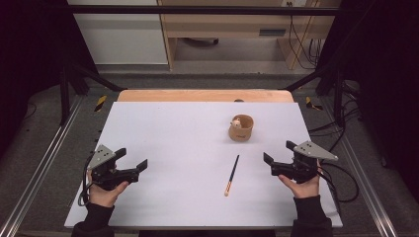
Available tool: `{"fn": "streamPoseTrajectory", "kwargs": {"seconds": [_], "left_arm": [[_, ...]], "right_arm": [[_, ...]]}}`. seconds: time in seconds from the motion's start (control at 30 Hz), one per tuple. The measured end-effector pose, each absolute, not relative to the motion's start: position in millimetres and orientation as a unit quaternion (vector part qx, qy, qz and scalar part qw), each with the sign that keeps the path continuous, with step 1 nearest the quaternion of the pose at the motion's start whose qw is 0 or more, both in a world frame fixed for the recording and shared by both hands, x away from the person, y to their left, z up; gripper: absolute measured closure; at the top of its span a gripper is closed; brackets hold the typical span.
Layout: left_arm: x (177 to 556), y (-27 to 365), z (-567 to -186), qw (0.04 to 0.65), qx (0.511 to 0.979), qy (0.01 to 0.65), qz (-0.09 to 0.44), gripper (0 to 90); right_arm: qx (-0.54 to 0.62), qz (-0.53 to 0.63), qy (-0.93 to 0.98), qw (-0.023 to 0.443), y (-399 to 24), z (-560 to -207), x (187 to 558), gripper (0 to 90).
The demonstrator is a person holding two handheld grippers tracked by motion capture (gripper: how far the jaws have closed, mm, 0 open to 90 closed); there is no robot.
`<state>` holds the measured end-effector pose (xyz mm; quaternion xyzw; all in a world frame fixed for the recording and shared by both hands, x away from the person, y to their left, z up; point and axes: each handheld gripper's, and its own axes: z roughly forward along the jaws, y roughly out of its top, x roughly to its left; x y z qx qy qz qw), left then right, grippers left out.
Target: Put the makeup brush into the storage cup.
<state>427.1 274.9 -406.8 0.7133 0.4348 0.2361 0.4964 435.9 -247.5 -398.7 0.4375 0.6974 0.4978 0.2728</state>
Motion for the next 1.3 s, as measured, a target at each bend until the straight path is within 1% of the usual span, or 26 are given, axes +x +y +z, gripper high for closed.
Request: {"fn": "streamPoseTrajectory", "kwargs": {"seconds": [0.6,1.07,1.3], "left_arm": [[427.4,275.8,-413.1,0.490,0.715,0.441,0.234,8.3],[428.9,272.3,-417.3,0.481,0.722,0.440,0.231,8.3],[428.6,269.9,-417.9,0.477,0.726,0.436,0.234,8.3]], "right_arm": [[0.449,0.478,0.704,0.272,-237.6,-394.7,433.1,9.7],[0.451,0.465,0.724,0.240,-210.2,-397.7,440.0,11.0],[0.451,0.461,0.729,0.231,-200.6,-399.4,442.8,11.8]]}}
